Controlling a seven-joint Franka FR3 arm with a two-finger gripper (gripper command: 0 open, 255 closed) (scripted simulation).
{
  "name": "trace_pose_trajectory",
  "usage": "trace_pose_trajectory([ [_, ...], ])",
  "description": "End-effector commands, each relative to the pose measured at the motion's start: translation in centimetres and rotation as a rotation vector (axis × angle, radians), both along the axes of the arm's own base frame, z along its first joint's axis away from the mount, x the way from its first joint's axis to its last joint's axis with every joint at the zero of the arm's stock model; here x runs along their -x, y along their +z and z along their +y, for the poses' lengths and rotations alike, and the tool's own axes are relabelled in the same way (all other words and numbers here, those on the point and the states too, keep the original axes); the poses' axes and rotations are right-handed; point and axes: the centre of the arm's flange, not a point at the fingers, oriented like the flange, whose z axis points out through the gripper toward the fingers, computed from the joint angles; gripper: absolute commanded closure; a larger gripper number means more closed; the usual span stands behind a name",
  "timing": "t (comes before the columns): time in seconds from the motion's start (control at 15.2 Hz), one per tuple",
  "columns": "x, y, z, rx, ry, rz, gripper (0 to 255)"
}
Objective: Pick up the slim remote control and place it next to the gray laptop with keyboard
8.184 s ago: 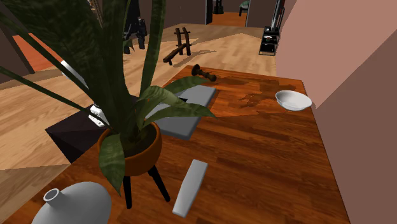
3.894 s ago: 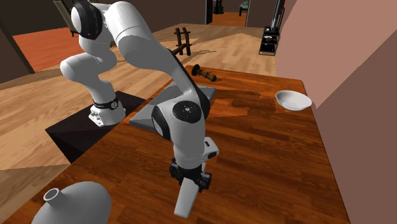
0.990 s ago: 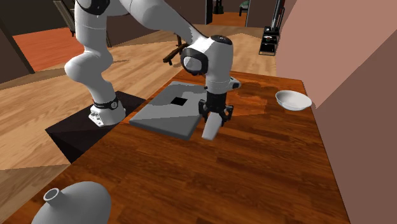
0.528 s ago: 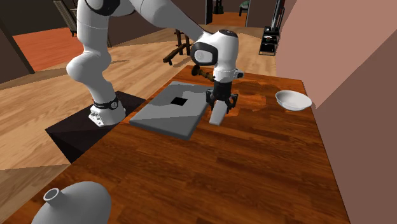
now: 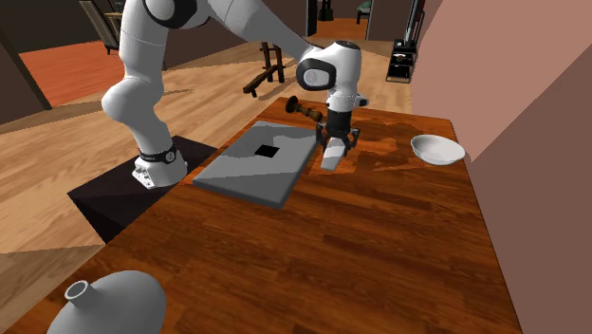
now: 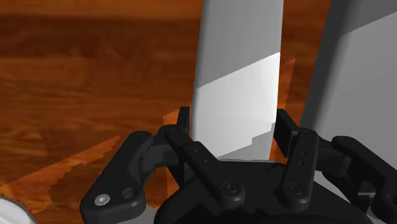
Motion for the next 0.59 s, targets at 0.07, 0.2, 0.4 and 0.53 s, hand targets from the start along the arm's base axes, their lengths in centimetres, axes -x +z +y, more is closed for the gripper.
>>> trace_pose_trajectory([
  [0.07, 0.0, -1.6, 0.3, 0.0, -0.001, 0.0, 255],
  [0.2, 0.0, -2.6, 0.3, 0.0, -0.001, 0.0, 255],
  [0.4, 0.0, -4.2, 0.3, 0.0, -0.001, 0.0, 255],
  [0.53, 0.0, -5.3, 0.3, 0.0, -0.001, 0.0, 255],
])
